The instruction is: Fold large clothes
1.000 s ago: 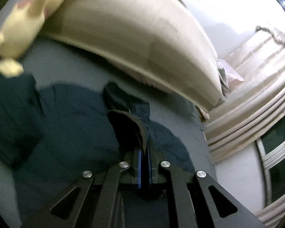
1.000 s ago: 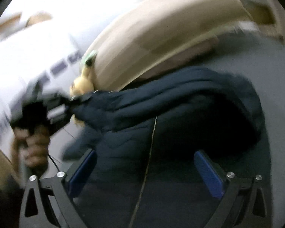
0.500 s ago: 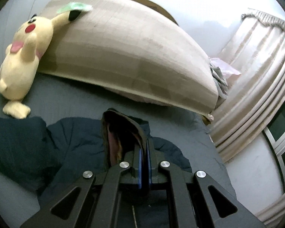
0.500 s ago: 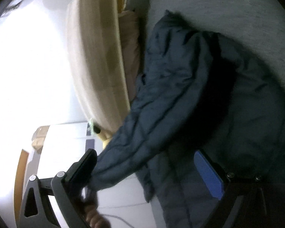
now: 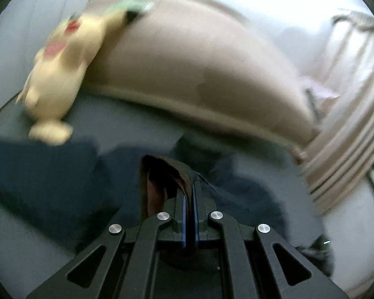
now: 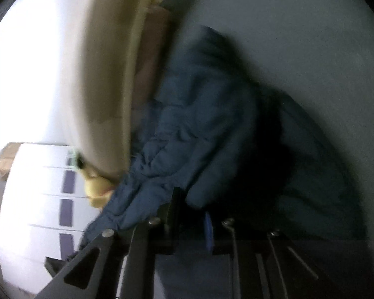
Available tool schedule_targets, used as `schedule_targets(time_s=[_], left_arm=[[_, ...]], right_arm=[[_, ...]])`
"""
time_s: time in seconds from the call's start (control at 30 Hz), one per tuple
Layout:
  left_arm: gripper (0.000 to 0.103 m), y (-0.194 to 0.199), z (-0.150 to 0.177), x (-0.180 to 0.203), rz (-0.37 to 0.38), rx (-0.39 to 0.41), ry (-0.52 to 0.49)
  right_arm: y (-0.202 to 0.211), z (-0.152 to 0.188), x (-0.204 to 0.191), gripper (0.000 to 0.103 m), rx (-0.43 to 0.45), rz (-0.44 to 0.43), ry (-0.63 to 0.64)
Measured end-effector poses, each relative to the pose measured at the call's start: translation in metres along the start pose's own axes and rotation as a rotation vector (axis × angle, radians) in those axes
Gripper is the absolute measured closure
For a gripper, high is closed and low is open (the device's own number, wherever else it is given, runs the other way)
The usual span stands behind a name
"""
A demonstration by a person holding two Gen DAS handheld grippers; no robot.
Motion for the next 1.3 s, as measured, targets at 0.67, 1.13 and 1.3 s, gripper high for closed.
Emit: schedule_targets(time_s=[0.67,1.13,1.3], left_arm=[[0.099,-0.058,0.059,-0.052,-0.149,-0.098,-0.016],[0.098,-0.083,0.063,-0.052,-0.221,-0.074,-0.185],[0.097,-0.092,0.066,-0.050,-0.218,-0.088,-0.196]], right_arm=[[0.060,-0.067,-0.040,0.023,0.051,0.046,0.282],[0.006,-0.095,-0.073,0.091,0.132,0.166,0.514],[-0.010,-0.098,-0.033,0.081,0.107,0.315,0.459]])
Point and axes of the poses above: each gripper's, at about its wrist camera, not at the fingertips, and y roughly against the way its jaws point, x to its right, z to its underside, the point moved 4 cm from there along -y, roughly the way its jaws point, and after that the axes turned 6 degrees about -y, right-handed, at the moved point
